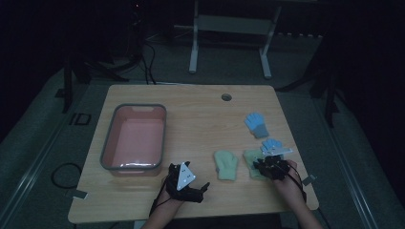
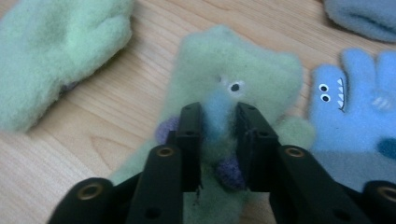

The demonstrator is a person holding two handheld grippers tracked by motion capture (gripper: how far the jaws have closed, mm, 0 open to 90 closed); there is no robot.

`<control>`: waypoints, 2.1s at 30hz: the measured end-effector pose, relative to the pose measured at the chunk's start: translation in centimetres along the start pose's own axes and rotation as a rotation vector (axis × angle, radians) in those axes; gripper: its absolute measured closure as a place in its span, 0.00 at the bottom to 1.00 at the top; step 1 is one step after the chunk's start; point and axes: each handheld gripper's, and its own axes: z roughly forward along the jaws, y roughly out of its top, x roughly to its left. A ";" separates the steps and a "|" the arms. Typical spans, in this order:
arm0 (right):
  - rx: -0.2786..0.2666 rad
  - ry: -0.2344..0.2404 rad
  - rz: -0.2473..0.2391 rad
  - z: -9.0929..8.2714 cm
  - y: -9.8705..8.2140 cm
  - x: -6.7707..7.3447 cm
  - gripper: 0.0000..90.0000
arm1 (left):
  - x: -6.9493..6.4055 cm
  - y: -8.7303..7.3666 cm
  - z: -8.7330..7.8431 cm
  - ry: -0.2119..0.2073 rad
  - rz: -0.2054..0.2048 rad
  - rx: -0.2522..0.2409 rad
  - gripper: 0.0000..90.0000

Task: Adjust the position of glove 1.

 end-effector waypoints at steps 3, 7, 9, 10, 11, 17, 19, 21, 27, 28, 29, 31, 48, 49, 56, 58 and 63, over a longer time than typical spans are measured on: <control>0.000 -0.004 0.010 -0.1 0.0 0.1 0.90 | 0.0 0.0 0.0 0.001 0.000 -0.001 0.02; -0.001 -0.019 0.009 -0.2 0.3 0.3 0.91 | 0.0 0.0 0.0 0.002 0.002 0.000 0.02; -0.004 -0.028 0.005 -0.3 0.4 0.4 0.91 | 0.0 0.0 0.0 0.002 0.001 0.000 0.02; -0.013 -0.037 -0.012 -0.7 0.9 0.9 0.92 | 0.0 0.0 0.0 0.000 -0.001 0.000 0.02; -0.017 -0.031 -0.011 -0.9 1.1 1.0 0.92 | 0.0 0.0 0.0 -0.001 -0.002 0.000 0.02; -0.071 -0.044 -0.011 -3.0 3.0 1.5 0.93 | 0.0 0.0 0.0 -0.002 0.002 -0.001 0.02; -0.086 -0.055 -0.023 -3.9 3.8 1.7 0.93 | 0.0 0.0 0.0 -0.002 0.002 -0.001 0.02; -0.100 -0.057 -0.019 -4.7 4.5 2.0 0.93 | 0.0 0.0 0.0 -0.002 0.001 -0.001 0.02; -0.149 -0.063 -0.041 -6.7 6.8 3.2 0.93 | 0.0 0.0 0.0 -0.001 0.002 0.000 0.02; -0.149 -0.063 -0.041 -6.7 6.8 3.2 0.93 | 0.0 0.0 0.0 -0.001 0.002 0.000 0.02; -0.164 -0.057 -0.042 -7.1 7.5 3.6 0.93 | 0.0 0.0 0.0 -0.002 0.001 -0.002 0.02; -0.166 -0.061 -0.050 -7.2 7.8 3.9 0.93 | 0.0 0.0 0.0 -0.003 -0.002 -0.004 0.02; -0.144 -0.009 -0.038 -4.7 10.0 9.5 0.93 | 0.0 0.0 0.0 -0.003 0.003 -0.001 0.02; -0.144 -0.009 -0.038 -4.7 10.0 9.5 0.93 | 0.0 0.0 0.0 -0.003 0.003 -0.001 0.02; -0.099 -0.032 -0.006 -3.0 8.6 10.1 0.93 | 0.0 0.0 0.0 -0.004 0.004 0.000 0.02; -0.084 -0.029 0.008 -2.5 8.3 10.2 0.93 | 0.0 0.0 0.0 -0.003 0.005 0.001 0.02; -0.064 -0.032 0.007 -1.8 7.7 10.3 0.93 | 0.0 0.0 0.0 -0.003 0.001 -0.001 0.02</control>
